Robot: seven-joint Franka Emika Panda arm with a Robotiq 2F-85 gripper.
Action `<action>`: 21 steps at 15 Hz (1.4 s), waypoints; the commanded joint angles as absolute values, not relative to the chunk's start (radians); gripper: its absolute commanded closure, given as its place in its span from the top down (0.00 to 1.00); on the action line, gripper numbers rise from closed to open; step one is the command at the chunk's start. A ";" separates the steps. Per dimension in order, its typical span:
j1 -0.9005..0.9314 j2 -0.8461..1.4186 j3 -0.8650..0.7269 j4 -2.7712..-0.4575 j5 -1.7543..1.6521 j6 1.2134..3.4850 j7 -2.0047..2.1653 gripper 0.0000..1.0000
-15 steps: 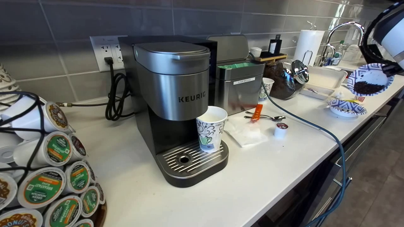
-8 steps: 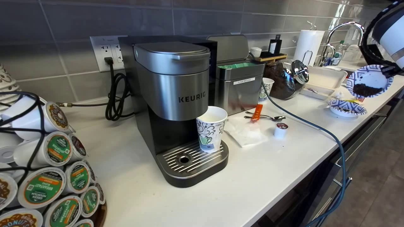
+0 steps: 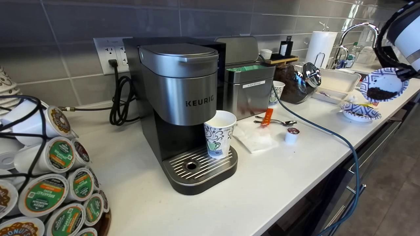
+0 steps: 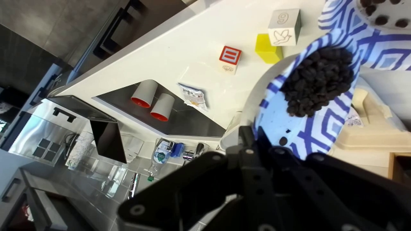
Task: Put the purple packet in the pack, and then pour the bowl's contents into the empty one
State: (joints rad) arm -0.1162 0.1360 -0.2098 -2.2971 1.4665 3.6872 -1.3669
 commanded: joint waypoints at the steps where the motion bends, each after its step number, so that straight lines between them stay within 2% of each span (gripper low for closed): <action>1: -0.102 0.154 -0.199 -2.287 1.469 3.717 -1.382 0.01; 21: -0.034 0.278 -0.143 -2.225 1.478 3.966 -1.563 0.01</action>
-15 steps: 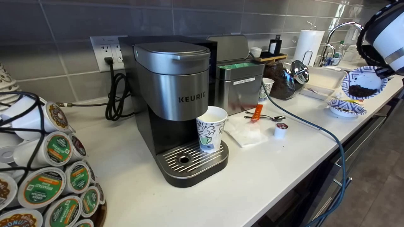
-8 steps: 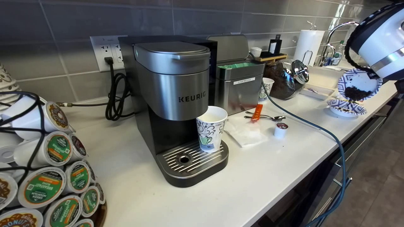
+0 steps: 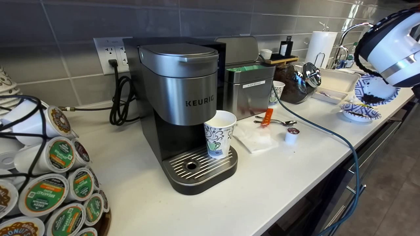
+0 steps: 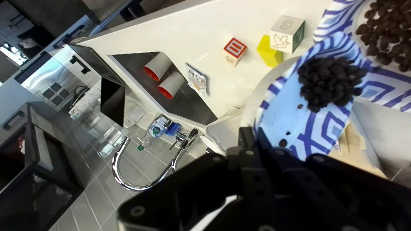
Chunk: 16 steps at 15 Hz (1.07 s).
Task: Put the purple packet in the pack, and then pour the bowl's contents into the empty one
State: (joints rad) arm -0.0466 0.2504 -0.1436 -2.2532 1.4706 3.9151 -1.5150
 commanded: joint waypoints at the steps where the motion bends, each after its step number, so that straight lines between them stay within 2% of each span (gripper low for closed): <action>1: -0.030 0.283 -0.141 -2.222 1.472 3.979 -1.574 0.01; 16: -0.028 0.327 -0.156 -2.209 1.301 4.084 -1.676 0.01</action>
State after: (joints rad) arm -0.0219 0.3133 -0.1489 -2.2106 1.3368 4.0640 -1.6455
